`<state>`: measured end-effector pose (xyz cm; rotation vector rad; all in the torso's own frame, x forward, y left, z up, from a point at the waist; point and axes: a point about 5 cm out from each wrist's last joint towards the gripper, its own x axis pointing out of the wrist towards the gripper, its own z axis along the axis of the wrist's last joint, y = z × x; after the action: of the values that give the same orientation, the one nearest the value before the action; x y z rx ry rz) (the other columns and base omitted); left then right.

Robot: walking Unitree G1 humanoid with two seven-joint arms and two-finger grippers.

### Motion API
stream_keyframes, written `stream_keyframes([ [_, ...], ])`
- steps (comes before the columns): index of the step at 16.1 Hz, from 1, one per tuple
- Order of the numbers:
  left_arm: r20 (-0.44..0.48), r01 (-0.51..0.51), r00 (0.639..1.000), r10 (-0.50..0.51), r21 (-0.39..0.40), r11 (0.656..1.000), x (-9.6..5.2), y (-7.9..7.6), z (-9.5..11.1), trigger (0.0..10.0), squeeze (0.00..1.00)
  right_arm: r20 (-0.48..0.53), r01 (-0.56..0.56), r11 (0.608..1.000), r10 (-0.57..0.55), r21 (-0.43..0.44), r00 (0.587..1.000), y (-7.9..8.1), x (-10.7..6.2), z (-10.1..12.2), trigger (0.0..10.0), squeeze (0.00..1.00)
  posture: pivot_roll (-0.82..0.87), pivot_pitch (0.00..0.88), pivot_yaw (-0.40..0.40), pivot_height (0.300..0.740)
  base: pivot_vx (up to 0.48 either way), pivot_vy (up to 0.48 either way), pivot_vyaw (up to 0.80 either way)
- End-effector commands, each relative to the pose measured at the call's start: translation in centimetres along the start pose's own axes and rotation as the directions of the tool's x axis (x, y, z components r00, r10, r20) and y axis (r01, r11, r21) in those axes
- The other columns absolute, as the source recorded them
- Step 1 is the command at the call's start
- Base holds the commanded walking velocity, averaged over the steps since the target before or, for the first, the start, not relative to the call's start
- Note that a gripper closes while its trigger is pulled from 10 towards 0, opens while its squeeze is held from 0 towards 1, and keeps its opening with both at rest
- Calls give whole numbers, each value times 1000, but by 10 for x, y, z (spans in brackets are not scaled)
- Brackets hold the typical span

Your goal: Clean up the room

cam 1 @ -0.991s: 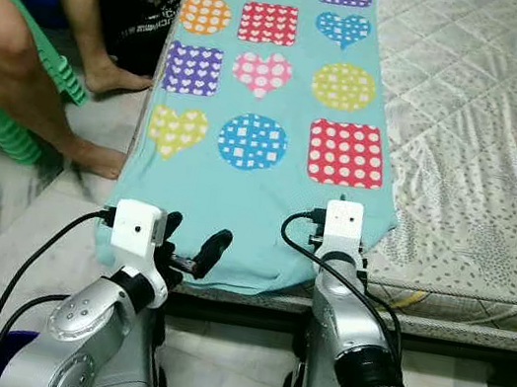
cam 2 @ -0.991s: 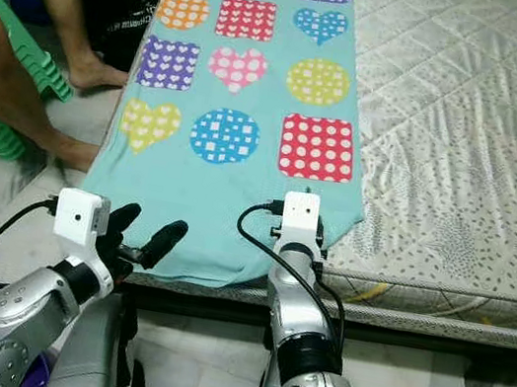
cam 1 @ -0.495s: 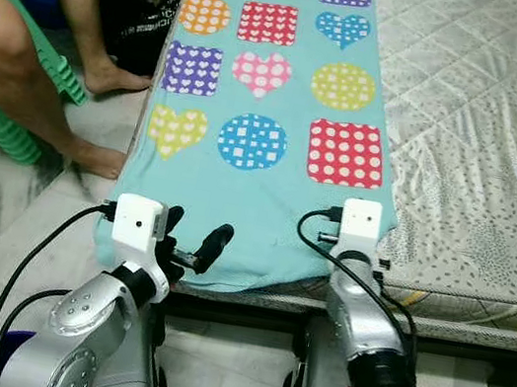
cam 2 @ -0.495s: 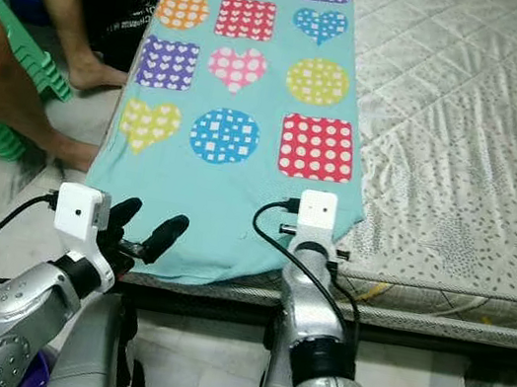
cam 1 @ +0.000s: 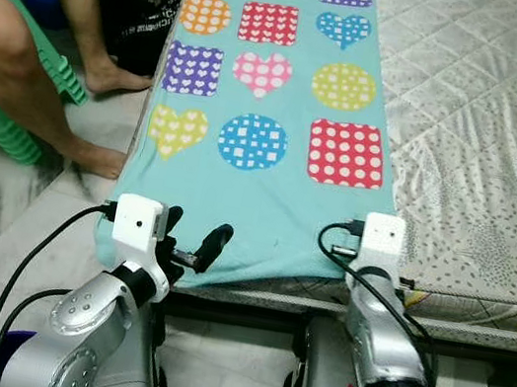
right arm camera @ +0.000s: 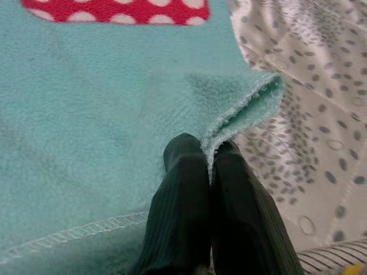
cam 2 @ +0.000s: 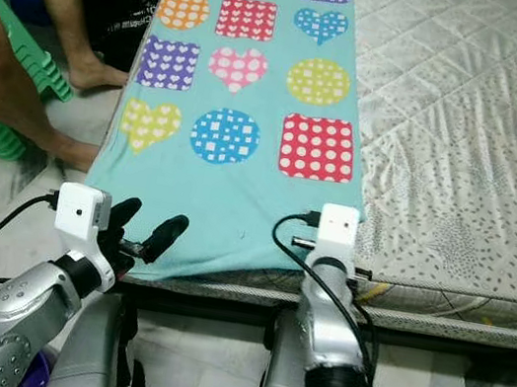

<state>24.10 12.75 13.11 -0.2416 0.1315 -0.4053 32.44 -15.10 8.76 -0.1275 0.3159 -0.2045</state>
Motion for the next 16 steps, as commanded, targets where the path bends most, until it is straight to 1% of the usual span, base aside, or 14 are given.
stream_keyframes([
  [1, -17, -21, 1000, 21, 6, 1000, -2, 4, -4, 10000, 0, -30, 5, 1000, -5, 9, 1000, -4, -3, -6, 0, 0, -88, 253, 58, 576, 0, 0, 0],
  [5, -19, -23, 1000, 24, 14, 1000, -2, 5, -4, 10000, 0, -57, 4, 1000, -3, 18, 998, -18, -13, -12, 0, 0, -96, 247, 67, 576, 0, 0, 0],
  [7, -21, -22, 1000, 23, 20, 1000, -1, 6, -4, 10000, 0, -73, 12, 1000, -11, 20, 997, -26, -16, -15, 784, 0, -98, 244, 69, 576, 0, 0, 0],
  [9, -22, -22, 999, 23, 23, 999, -1, 6, -4, 10000, 0, -87, 17, 1000, -15, 21, 996, -30, -19, -17, 1490, 0, -100, 239, 72, 576, 0, 0, 0],
  [10, -23, -21, 1000, 21, 25, 999, -1, 6, -4, 10000, 0, -100, 20, 1000, -18, 20, 995, -33, -22, -21, 745, 0, -100, 235, 73, 576, 0, 0, 0],
  [11, -22, -20, 1000, 21, 28, 999, 0, 7, -4, 10000, 0, -111, 24, 1000, -21, 21, 994, -35, -24, -22, 1725, 0, -100, 232, 75, 576, 0, 0, 0],
  [12, -22, -20, 1000, 20, 30, 999, 0, 7, -4, 10000, 0, -114, 25, 999, -22, 21, 993, -36, -25, -23, 1725, 0, -100, 232, 75, 576, 0, 0, 0],
  [13, -21, -19, 1000, 20, 31, 999, 0, 7, -3, 10000, 0, -118, 27, 999, -25, 18, 993, -37, -26, -24, 980, 0, -102, 228, 78, 576, 0, 0, 0],
  [14, -22, -16, 1000, 17, 33, 999, 0, 6, -3, 10000, 0, -123, 27, 1000, -25, 11, 992, -39, -28, -25, 2667, 0, -103, 224, 82, 576, 0, 0, 0],
  [15, -24, -13, 1000, 14, 34, 999, 0, 6, -3, 10000, 0, -131, 24, 1000, -24, 3, 991, -41, -31, -28, 6392, 0, -105, 220, 84, 576, 0, 0, 0],
  [16, -25, -11, 1000, 12, 35, 999, 1, 6, -4, 10000, 0, -139, 22, 1000, -23, -3, 990, -42, -33, -29, 8353, 0, -107, 218, 86, 576, 0, 0, 0],
])
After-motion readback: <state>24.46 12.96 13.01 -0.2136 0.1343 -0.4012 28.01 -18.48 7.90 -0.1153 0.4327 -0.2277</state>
